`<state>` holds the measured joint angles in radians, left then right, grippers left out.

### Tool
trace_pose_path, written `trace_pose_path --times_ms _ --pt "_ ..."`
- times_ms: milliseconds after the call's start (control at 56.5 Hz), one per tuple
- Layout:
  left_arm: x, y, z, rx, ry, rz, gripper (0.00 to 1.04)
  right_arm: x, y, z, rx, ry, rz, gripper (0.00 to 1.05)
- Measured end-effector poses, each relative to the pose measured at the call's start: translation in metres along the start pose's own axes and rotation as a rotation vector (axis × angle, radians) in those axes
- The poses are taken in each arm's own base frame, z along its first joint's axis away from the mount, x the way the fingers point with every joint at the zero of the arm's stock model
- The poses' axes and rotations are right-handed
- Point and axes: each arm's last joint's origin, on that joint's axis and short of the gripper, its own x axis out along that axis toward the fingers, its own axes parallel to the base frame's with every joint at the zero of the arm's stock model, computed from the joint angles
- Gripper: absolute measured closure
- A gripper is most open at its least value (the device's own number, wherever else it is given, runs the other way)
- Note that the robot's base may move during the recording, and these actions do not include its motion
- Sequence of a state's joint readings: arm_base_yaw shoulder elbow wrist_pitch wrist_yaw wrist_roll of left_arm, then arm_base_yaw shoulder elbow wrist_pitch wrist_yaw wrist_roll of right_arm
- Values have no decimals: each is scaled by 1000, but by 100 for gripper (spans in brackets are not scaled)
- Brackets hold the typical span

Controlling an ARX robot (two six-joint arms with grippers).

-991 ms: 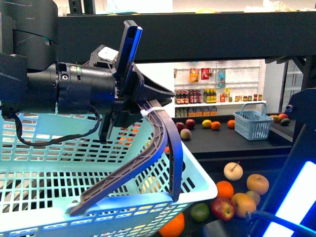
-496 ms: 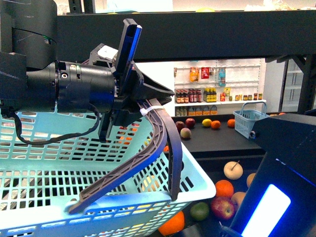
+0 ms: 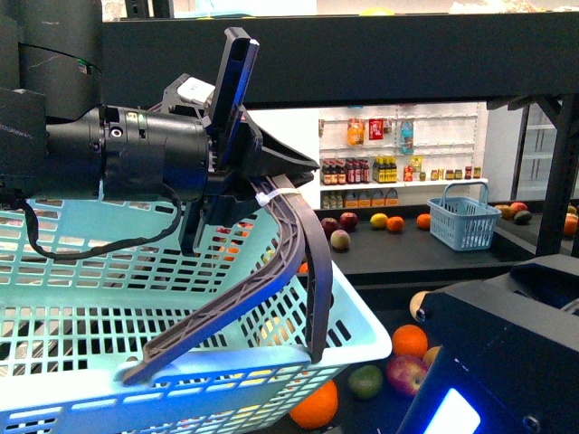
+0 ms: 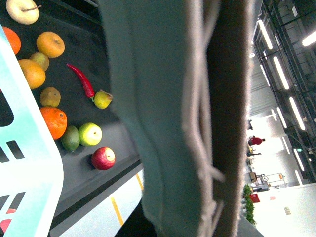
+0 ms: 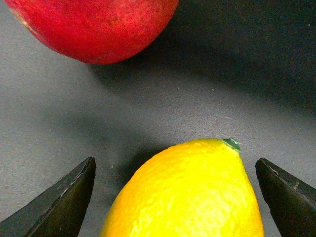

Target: Pick lemon from shelf

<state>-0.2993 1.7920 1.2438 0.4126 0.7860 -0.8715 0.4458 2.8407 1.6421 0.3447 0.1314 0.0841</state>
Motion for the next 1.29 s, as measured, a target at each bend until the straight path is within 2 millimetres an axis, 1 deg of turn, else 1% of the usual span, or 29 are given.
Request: trace_pose_path --times_ms 106,301,372,443,496,549,620,708,832,921,938,991,1080,1133,1239,1275,1292 --pt "0 0 0 0 1 -1 97 5 -2 -1 -2 1 -2 7" --pt "0 0 0 0 1 -1 97 10 -7 3 4 -7 -7 8" --pt "0 0 0 0 1 -1 97 11 -8 4 3 -9 -9 13" --pt "0 0 0 0 1 0 97 11 -10 4 0 -10 -12 23" --pt "0 0 0 0 0 0 97 11 -10 3 -4 -8 -12 28" --pt "0 0 0 0 0 0 97 11 -11 2 -7 -2 -14 37" --pt "0 0 0 0 0 0 97 9 -12 1 -10 6 -21 42" --pt "0 0 0 0 1 0 97 4 -15 -1 -10 28 -29 43" --pt "0 0 0 0 0 0 97 -11 -30 -6 1 63 -71 43" --pt "0 0 0 0 1 0 97 -21 -43 -2 19 55 -93 43" --pt "0 0 0 0 1 0 97 -26 -48 2 23 44 -105 43" --pt "0 0 0 0 1 -1 97 -32 -55 7 31 27 -124 43" --pt "0 0 0 0 1 0 97 -49 -75 23 70 -17 -154 43" --pt "0 0 0 0 0 0 97 -57 -83 31 89 -44 -165 43" --pt "0 0 0 0 0 0 97 -95 -114 62 192 -166 -204 44" --pt "0 0 0 0 0 0 97 -110 -123 72 229 -211 -211 44" --pt "0 0 0 0 0 0 97 -114 -125 74 233 -223 -212 44"
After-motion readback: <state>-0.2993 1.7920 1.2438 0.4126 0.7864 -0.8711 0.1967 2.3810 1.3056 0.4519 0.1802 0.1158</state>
